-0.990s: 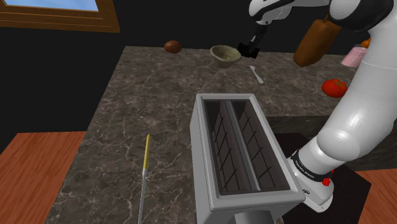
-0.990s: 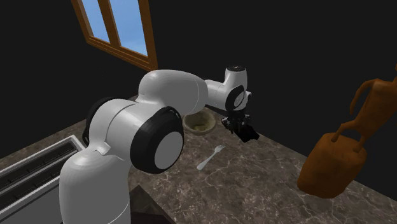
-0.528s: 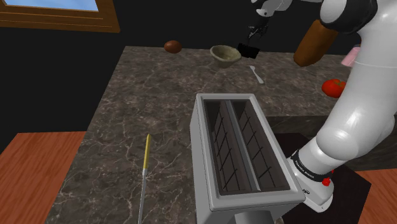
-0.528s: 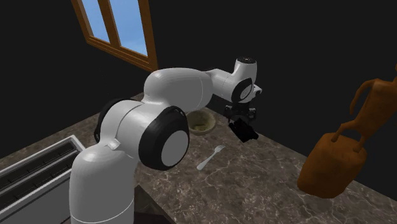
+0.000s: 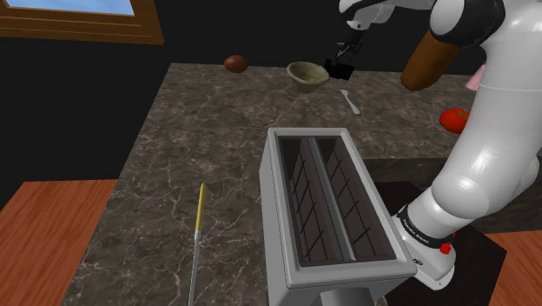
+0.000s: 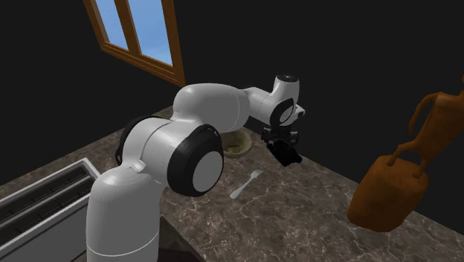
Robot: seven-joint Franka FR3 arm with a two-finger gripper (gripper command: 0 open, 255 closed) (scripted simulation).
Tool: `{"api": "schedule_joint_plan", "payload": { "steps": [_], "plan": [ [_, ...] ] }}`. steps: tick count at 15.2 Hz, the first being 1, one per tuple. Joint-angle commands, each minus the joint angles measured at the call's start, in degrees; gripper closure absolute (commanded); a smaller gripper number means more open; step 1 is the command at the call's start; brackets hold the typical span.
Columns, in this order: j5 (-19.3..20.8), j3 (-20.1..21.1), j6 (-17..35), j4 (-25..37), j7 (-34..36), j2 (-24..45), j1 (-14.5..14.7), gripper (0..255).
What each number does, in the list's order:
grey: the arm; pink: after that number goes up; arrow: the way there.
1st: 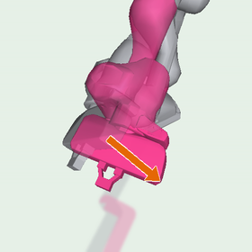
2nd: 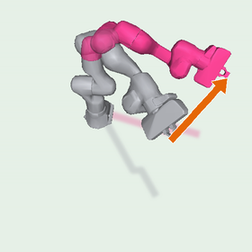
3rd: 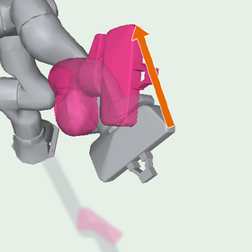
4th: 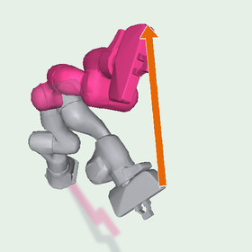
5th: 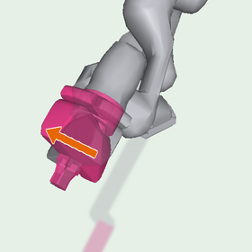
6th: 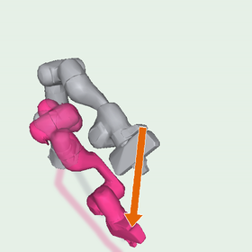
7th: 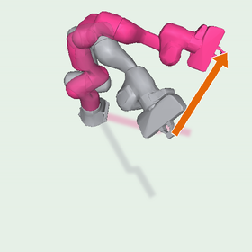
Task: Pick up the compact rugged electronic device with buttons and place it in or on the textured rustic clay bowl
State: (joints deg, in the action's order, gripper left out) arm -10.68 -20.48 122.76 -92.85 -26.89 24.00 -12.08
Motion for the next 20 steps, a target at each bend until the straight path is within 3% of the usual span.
{"api": "schedule_joint_plan", "payload": {
  "steps": [1, 4, 5, 14, 20],
  "plan": [
    [-0.02, 0.01, 0.1, -0.06, 0.01, 0.03, 0.01, 0],
    [-0.02, 0.01, 0.1, -0.06, 0.01, 0.03, 0.01, 0],
    [-0.02, 0.01, 0.1, -0.06, 0.01, 0.03, 0.01, 255],
    [-0.02, 0.01, 0.1, -0.06, 0.01, 0.03, 0.01, 255],
    [0.69, -0.33, -3.92, 2.77, 0.54, -1.25, 0.07, 255]
  ]
}}
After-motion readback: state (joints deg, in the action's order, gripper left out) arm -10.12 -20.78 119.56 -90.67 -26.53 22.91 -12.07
